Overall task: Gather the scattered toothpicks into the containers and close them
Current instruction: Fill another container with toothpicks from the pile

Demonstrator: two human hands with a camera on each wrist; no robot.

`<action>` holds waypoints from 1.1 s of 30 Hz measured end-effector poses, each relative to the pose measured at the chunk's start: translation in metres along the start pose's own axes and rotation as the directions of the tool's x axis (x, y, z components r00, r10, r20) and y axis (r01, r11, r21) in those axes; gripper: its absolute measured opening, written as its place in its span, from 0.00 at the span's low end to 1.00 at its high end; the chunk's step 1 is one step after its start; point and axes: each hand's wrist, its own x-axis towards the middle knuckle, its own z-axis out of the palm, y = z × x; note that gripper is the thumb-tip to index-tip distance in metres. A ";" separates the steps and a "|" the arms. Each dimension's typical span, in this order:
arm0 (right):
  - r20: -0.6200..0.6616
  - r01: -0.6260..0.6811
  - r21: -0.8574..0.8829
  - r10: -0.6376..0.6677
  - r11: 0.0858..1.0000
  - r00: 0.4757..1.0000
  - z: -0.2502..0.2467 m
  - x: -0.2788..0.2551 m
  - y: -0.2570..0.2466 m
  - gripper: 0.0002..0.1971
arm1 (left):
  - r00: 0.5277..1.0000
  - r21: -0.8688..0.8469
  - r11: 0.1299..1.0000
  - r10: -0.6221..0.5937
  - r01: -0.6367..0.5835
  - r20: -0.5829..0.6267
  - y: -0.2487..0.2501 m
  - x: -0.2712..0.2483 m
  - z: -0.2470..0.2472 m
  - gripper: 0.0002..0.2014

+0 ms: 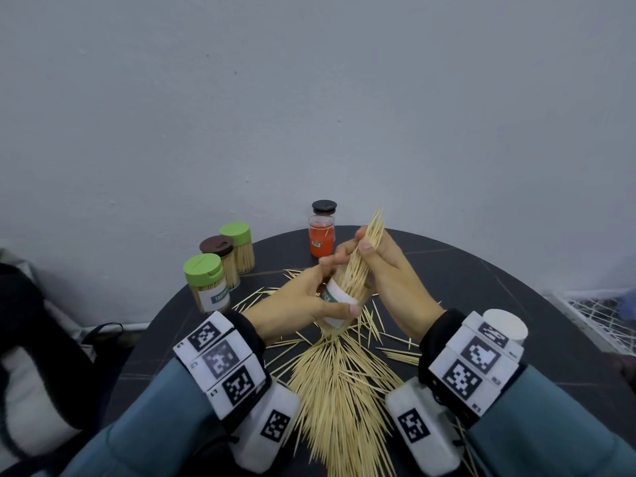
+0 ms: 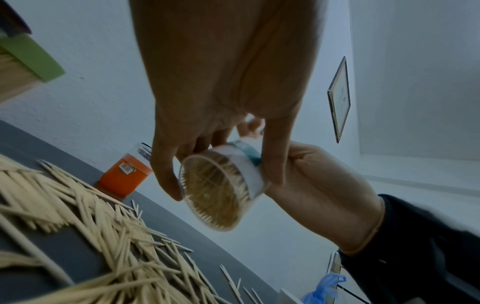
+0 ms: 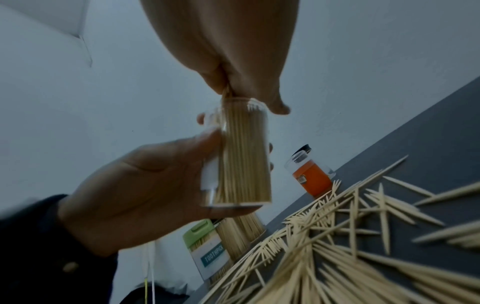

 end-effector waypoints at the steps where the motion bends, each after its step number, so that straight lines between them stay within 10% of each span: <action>1: 0.006 -0.002 -0.044 0.002 0.999 1.000 0.000 -0.001 0.000 0.07 | 1.000 0.005 1.000 0.002 -0.002 -0.018 0.000 0.000 -0.001 0.27; 10: -0.022 -0.188 -0.223 0.188 0.956 0.982 -0.002 0.002 0.001 0.15 | 0.995 -0.086 0.996 0.017 -0.025 -0.099 0.001 0.001 -0.004 0.22; 22: -0.017 0.024 -0.257 -0.029 0.966 0.999 -0.015 0.005 -0.005 0.18 | 1.000 0.018 1.000 -0.013 0.012 0.021 0.002 -0.002 -0.003 0.26; 33: 0.067 -0.042 -0.435 0.079 0.899 0.995 -0.013 0.001 -0.005 0.19 | 0.994 -0.165 0.986 -0.015 -0.004 -0.109 0.002 0.000 -0.005 0.22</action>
